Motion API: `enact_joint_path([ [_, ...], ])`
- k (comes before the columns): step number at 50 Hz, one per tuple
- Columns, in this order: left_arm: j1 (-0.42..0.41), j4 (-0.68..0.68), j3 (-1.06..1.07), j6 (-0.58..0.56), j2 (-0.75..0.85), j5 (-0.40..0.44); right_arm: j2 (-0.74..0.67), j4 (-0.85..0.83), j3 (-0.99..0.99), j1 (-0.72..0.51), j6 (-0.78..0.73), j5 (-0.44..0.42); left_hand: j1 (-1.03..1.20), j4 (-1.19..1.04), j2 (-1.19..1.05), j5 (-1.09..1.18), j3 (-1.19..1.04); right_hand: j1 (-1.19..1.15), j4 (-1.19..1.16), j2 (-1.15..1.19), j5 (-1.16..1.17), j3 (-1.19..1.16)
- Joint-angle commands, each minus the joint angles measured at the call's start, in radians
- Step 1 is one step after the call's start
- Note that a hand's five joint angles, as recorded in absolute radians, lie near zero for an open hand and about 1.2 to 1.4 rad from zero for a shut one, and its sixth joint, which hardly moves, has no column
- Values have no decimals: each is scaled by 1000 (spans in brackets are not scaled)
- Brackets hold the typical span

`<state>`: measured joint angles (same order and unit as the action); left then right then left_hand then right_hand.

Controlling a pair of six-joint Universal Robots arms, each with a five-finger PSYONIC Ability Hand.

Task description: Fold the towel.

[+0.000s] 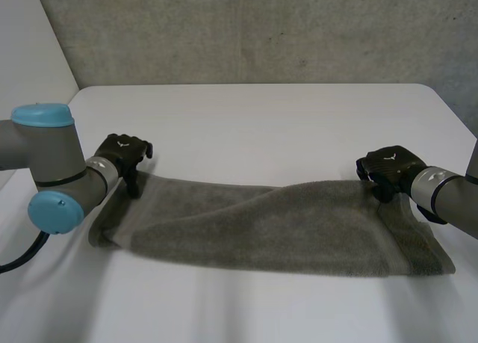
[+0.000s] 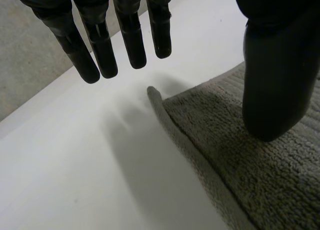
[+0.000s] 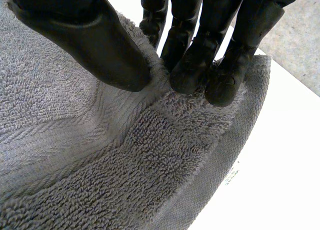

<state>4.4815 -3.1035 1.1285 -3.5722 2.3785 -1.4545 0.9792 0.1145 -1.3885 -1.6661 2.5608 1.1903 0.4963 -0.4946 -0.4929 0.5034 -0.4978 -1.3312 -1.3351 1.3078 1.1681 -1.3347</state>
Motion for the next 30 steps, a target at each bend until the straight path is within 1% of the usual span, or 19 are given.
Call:
enact_joint_path([
  [1, 4, 43, -29, -4, 31, 2, -4, -1, 0, 0, -2, 2, -4, 2, 0, -186, 5, -65, -61, 88, 54, -62],
  [6, 4, 85, -53, -19, 56, 0, -7, -1, 2, 3, -2, 2, -4, 2, 0, -186, 5, -65, -61, 88, 54, -62],
  [12, 4, 88, -53, -27, 56, -1, -7, -1, 2, 3, -4, 2, 11, -13, -14, -171, -9, -65, -61, 88, 54, -62],
  [14, 4, 88, -53, -27, 54, -3, -7, -1, 2, 3, -4, 2, 200, -202, -204, 19, -199, -65, -61, 88, 54, -62],
  [15, 4, 88, -53, -27, 54, -3, -7, -1, 2, 3, -4, 2, 202, -203, -205, 20, -200, -65, -61, 88, 54, -62],
  [16, 4, 88, -53, -27, 53, -4, -8, -3, 2, 3, -4, 3, 335, -337, -339, 154, -334, -65, -61, 88, 54, -62],
  [17, 4, 88, -53, -27, 53, -4, -8, -3, 2, 3, -4, 3, 337, -338, -340, 155, -335, -65, -61, 88, 54, -62],
  [18, 4, 88, -53, -27, 51, -4, -8, -3, 3, 3, -4, 3, 508, -510, -512, 326, -507, -65, -61, 88, 54, -62],
  [19, 4, 88, -53, -27, 51, -4, -8, -3, 3, 3, -4, 5, 510, -512, -513, 328, -508, -65, -61, 88, 54, -62],
  [20, 4, 88, -52, -27, 45, -6, -8, -3, 3, 3, -4, 5, 731, -733, -734, 549, -729, -65, -61, 88, 54, -62],
  [21, 4, 88, -52, -27, 45, -6, -8, -3, 3, 3, -4, 5, 733, -735, -736, 551, -732, -65, -61, 88, 54, -62],
  [22, 4, 86, -47, -27, 35, -9, -7, -1, 3, 3, -4, 5, 898, -900, -902, 717, -897, -65, -61, 88, 54, -62],
  [26, 4, 78, -29, -16, -25, -47, 0, -1, 3, 3, -4, 6, 900, -902, -903, 718, -899, -65, -61, 88, 54, -62],
  [30, 4, 75, -3, -13, -71, -56, 16, 4, 11, 3, -2, 3, 900, -902, -903, 718, -899, -65, -61, 88, 54, -62],
])
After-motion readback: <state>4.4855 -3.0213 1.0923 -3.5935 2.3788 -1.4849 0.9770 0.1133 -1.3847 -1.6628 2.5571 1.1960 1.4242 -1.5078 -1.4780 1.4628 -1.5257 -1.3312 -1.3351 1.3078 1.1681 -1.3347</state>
